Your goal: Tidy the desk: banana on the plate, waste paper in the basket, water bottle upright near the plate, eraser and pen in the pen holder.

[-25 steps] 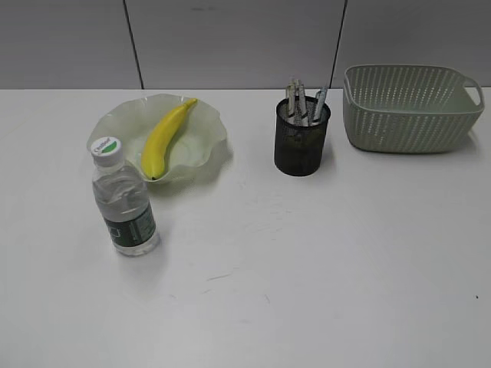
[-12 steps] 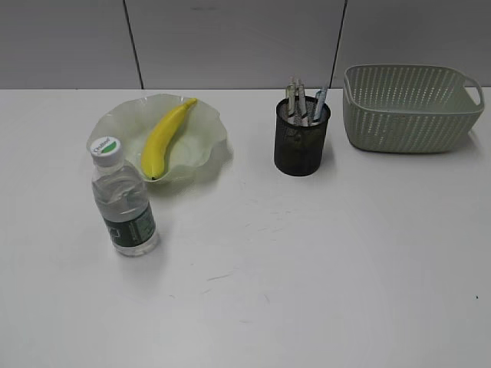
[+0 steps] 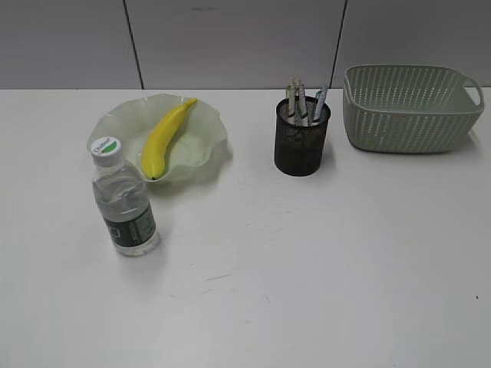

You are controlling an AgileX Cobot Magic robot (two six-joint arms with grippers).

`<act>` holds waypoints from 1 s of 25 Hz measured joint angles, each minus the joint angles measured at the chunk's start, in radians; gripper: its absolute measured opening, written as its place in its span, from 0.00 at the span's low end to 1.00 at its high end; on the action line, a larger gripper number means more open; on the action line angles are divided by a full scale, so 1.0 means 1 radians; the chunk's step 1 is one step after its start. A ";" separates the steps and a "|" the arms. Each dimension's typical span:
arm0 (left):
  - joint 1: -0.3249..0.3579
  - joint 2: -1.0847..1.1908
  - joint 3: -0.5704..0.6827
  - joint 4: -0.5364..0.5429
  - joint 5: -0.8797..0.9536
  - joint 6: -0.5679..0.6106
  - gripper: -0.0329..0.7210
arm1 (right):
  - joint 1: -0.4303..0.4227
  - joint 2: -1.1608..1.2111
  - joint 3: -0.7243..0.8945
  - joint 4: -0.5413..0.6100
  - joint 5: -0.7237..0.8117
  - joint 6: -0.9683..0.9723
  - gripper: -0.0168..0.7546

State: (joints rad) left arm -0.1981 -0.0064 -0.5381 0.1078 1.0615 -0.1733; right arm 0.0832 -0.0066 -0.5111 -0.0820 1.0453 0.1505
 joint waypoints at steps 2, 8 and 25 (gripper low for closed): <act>0.000 0.000 0.000 -0.001 0.000 0.000 0.37 | 0.000 0.000 0.000 0.016 0.000 -0.025 0.34; 0.000 0.000 0.000 -0.001 0.000 0.000 0.37 | 0.000 0.000 0.000 0.088 -0.001 -0.132 0.34; 0.000 0.000 0.000 -0.008 0.000 0.004 0.37 | 0.000 0.000 0.000 0.098 -0.002 -0.143 0.34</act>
State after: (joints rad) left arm -0.1981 -0.0064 -0.5381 0.1000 1.0615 -0.1692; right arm 0.0832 -0.0066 -0.5111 0.0157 1.0434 0.0075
